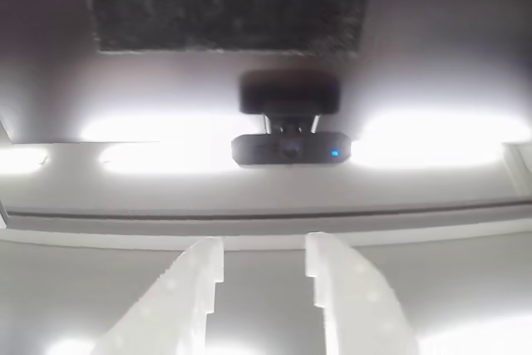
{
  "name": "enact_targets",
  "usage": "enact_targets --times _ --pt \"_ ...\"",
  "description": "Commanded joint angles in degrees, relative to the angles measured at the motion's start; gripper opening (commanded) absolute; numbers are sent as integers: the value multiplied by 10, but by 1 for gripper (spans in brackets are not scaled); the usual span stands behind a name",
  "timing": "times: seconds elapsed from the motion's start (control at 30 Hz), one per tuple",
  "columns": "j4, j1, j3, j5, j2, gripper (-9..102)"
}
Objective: Stack 3 Blocks on the chosen place.
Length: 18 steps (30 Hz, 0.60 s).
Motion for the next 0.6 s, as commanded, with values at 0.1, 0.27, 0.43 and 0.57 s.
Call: enact_targets --times 0.1,0.27,0.43,0.57 --pt "1 -16 44 180 120 0" --pt "91 13 58 379 182 0" --pt "370 24 10 574 251 0" --pt "512 13 -23 700 272 0"
